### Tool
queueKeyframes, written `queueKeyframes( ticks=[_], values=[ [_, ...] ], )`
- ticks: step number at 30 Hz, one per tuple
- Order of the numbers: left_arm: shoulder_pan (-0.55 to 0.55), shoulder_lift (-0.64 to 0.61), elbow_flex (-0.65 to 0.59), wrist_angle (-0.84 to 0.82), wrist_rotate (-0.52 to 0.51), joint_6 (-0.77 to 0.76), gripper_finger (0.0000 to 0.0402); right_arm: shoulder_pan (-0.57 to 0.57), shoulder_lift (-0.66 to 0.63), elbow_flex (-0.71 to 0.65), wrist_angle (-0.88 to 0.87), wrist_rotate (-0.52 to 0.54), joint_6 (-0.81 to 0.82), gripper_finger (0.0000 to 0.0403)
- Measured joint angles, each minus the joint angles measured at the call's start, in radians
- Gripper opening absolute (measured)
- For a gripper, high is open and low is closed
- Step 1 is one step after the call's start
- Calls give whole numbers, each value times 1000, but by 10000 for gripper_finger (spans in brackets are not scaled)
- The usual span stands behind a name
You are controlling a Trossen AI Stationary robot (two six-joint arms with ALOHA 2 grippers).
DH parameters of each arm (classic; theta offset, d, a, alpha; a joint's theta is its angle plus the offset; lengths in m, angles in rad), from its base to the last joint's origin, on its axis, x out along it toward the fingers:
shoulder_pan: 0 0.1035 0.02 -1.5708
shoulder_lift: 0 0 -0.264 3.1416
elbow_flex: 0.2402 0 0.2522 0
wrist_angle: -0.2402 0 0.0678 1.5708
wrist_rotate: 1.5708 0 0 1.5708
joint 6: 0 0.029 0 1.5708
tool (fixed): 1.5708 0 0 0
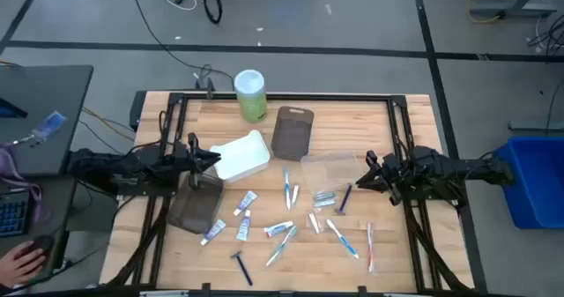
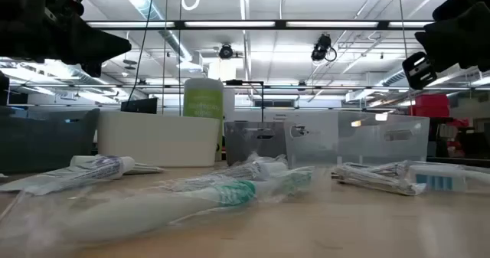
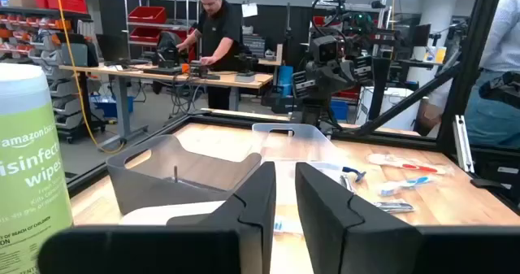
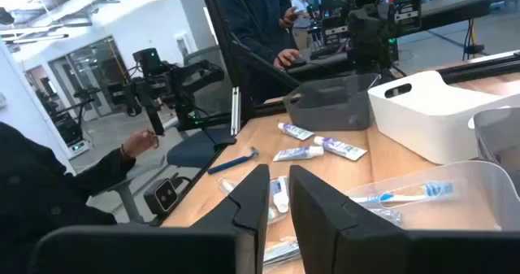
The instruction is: Pick & Place Travel size toiletries
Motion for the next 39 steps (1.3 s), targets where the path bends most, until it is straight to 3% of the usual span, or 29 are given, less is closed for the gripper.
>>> queueKeyframes(
  ticks=[21, 30, 36, 39],
  values=[
    [0, 0, 0, 0, 0, 2, 56, 0, 0, 0, 27, 0, 0, 60],
    [0, 0, 0, 9, -4, 35, 56, 0, 0, 0, 144, 0, -196, 61],
    [0, 0, 0, 15, 3, -151, 56, 0, 0, 0, 255, 1, -200, 61],
    [0, 0, 0, 43, 2, -172, 56, 0, 0, 0, 300, 11, -200, 61]
  ],
)
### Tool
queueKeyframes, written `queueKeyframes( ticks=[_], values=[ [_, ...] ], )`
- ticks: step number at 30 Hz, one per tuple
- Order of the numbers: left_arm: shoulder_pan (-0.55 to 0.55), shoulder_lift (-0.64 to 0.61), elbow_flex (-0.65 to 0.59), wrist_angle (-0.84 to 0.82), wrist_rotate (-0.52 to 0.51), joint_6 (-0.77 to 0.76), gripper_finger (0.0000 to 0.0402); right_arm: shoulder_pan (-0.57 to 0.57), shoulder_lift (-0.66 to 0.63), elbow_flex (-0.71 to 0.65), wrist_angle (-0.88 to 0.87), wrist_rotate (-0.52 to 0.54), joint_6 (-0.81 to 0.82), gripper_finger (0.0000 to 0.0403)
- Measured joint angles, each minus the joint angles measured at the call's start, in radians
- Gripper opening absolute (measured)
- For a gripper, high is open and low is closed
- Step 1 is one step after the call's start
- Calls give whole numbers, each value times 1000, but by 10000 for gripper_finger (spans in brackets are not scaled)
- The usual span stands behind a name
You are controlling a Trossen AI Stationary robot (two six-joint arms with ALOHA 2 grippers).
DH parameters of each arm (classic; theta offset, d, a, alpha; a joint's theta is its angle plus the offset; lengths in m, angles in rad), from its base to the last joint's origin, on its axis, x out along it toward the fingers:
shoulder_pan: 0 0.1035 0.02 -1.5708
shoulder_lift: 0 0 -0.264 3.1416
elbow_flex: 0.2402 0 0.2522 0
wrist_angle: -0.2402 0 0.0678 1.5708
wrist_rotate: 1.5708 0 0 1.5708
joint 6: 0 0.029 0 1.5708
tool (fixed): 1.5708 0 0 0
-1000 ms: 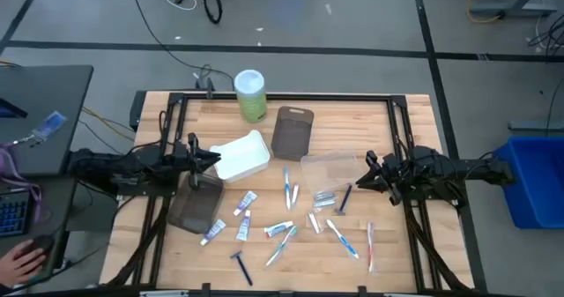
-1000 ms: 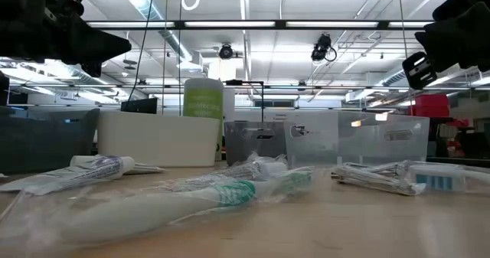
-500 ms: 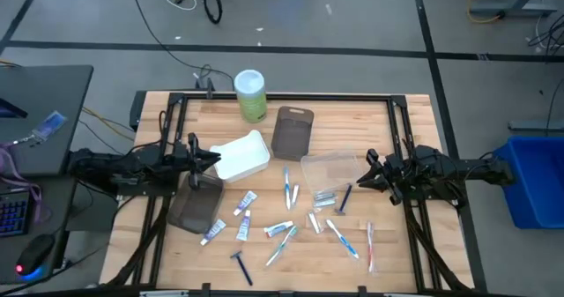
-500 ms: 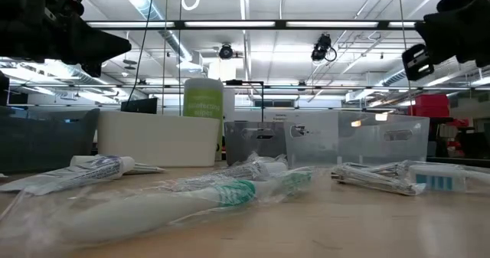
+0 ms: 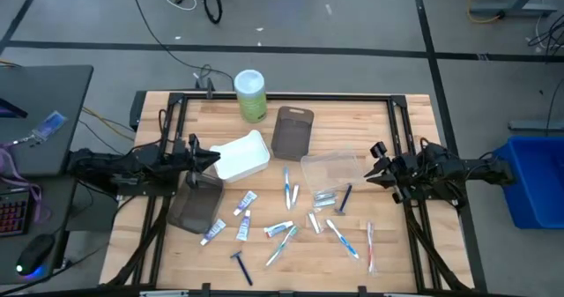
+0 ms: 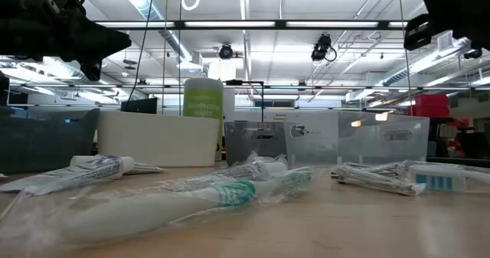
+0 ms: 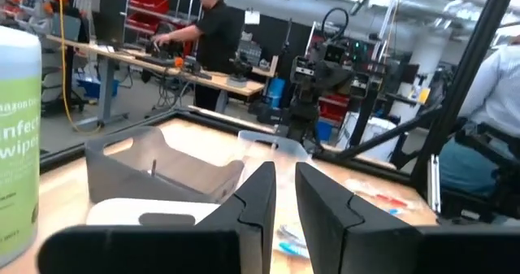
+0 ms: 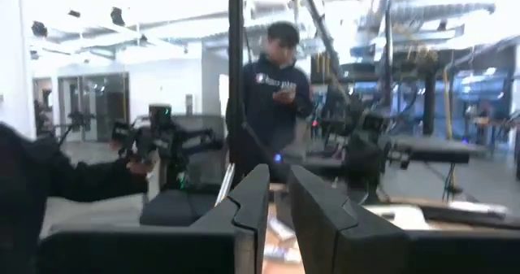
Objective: Pick & Place Travel size toiletries
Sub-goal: Put the purple toothpaste into the bottom black bin
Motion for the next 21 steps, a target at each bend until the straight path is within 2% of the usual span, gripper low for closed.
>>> queueKeyframes(
  ticks=[2, 4, 5, 9, 11, 13, 16, 19, 21],
  values=[
    [0, 0, 0, 43, 6, 15, 56, 0, 0, 0, 47, 87, 0, 60],
    [0, 0, 0, 97, 28, 31, 56, 0, 0, 0, 99, 233, -2, 60],
    [0, 0, 0, 131, 32, 45, 56, 0, 0, 0, 129, 331, -17, 60],
    [0, 0, 5, 278, 18, 93, 64, -3, -1, 2, 324, 859, -95, 60],
    [0, 3, 26, 285, 22, 105, 74, -1, 0, 1, 366, 989, -191, 61],
    [0, 13, 49, 315, 24, 125, 87, -1, 0, 1, 386, 1001, -287, 62],
    [0, 61, 72, 330, 14, 166, 109, -5, 12, 1, 381, 928, -348, 61],
    [0, 151, 108, 404, 12, 207, 132, -21, 41, 1, 386, 833, -386, 62],
    [0, 233, 139, 458, 14, 260, 147, -36, 71, 1, 385, 813, -387, 65]
  ],
)
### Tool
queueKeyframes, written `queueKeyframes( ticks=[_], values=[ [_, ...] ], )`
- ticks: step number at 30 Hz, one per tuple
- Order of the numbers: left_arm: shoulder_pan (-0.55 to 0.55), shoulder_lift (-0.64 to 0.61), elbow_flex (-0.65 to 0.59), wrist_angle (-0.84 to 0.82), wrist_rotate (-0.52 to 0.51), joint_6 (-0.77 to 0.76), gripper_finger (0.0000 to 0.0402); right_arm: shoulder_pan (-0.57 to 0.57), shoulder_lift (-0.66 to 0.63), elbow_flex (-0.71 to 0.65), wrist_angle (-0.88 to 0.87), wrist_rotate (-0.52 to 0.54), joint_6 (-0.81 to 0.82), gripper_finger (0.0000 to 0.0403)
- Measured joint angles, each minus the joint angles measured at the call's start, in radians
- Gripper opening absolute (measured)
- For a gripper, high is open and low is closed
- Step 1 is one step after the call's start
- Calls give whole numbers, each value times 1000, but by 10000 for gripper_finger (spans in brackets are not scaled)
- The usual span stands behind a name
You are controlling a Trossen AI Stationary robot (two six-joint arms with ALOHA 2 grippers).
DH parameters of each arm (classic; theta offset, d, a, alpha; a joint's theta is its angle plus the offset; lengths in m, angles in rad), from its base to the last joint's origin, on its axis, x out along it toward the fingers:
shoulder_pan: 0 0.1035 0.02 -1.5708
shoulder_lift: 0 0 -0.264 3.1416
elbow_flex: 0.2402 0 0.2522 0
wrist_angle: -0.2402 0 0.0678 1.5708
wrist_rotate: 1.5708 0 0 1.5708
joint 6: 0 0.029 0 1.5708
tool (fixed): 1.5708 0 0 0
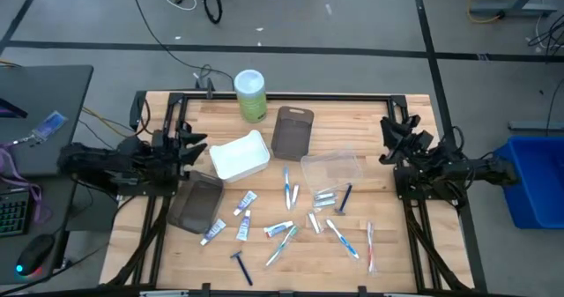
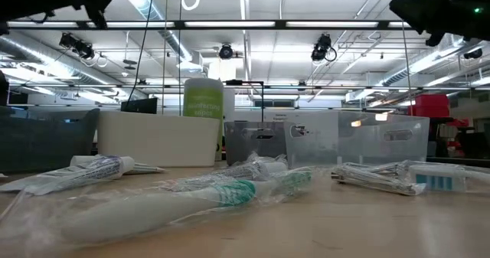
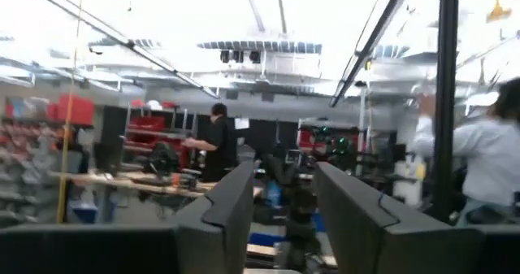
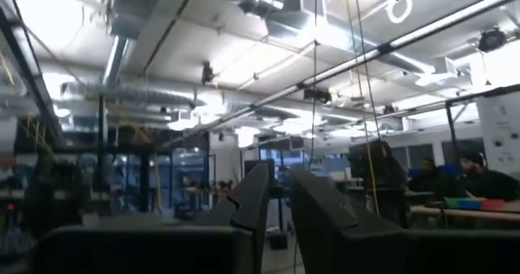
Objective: Pick & Place Travel size toiletries
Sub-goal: Put the purple toothpaste into the bottom black bin
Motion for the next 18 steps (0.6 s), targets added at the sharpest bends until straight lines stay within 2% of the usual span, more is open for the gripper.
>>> queueKeyframes(
  ticks=[5, 10, 14, 18],
  values=[
    [1, 273, 127, 30, 1, 73, 174, -34, 109, -1, -7, 4, 59, 77],
    [-1, 550, 292, -7, 2, 151, 180, -42, 222, -1, -2, -38, 154, 105],
    [-7, 685, 447, -193, -51, 144, 173, -42, 281, -1, 2, -99, 220, 132],
    [-23, 788, 568, -496, -85, -12, 166, -25, 352, -1, 0, -297, 405, 153]
  ],
)
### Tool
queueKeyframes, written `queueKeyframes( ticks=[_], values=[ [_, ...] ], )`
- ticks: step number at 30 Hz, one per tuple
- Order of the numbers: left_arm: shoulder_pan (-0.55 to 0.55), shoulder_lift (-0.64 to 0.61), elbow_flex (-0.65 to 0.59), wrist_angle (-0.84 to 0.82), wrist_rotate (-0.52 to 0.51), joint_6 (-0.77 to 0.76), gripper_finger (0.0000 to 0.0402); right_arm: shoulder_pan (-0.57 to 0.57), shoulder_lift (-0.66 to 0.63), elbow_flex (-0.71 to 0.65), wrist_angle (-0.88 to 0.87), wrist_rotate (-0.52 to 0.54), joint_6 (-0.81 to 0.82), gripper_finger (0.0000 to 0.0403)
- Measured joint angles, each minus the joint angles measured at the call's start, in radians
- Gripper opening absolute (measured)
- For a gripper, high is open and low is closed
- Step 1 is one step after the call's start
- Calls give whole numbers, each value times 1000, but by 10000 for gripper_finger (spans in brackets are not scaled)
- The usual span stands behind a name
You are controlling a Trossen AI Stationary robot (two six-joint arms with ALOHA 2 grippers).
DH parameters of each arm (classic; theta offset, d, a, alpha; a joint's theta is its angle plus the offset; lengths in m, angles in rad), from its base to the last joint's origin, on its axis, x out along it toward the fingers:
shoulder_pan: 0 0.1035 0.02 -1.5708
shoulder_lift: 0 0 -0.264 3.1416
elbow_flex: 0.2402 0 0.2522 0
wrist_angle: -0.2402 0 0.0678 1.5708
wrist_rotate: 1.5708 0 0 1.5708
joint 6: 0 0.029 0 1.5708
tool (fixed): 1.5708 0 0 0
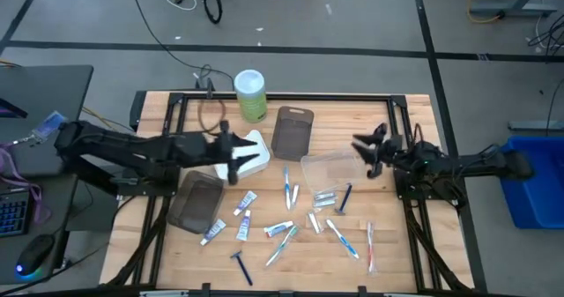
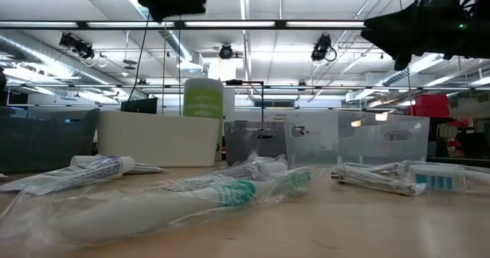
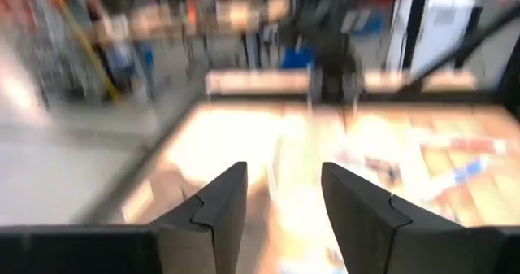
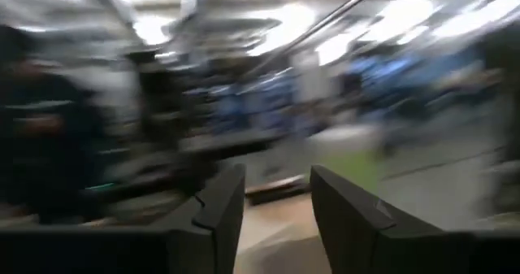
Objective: Pick & Place Travel size toiletries
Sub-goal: Put the purple toothpaste into the bottom black bin
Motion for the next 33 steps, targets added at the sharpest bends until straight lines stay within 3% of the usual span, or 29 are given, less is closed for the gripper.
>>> queueKeyframes(
  ticks=[2, 5, 13, 18, 22, 26, 33],
  values=[
    [-19, 47, 25, -68, 6, -63, 163, 30, 46, 1, 6, -80, 67, 158],
    [-46, 124, 30, -72, 71, -124, 160, 103, 134, 48, 17, -96, 88, 160],
    [-110, 341, 30, -56, 211, -256, 173, 306, 446, 184, 14, 8, 45, 161],
    [-166, 487, 30, 109, 294, -321, 204, 337, 596, 247, 18, 66, -14, 182],
    [-212, 596, 33, 222, 294, -325, 225, 333, 693, 334, 22, 68, -93, 220],
    [-251, 690, 77, 229, 278, -334, 229, 319, 750, 410, 22, 67, -191, 254],
    [-327, 851, 161, 222, 163, -344, 225, 315, 762, 502, 39, 68, -252, 274]
  ],
)
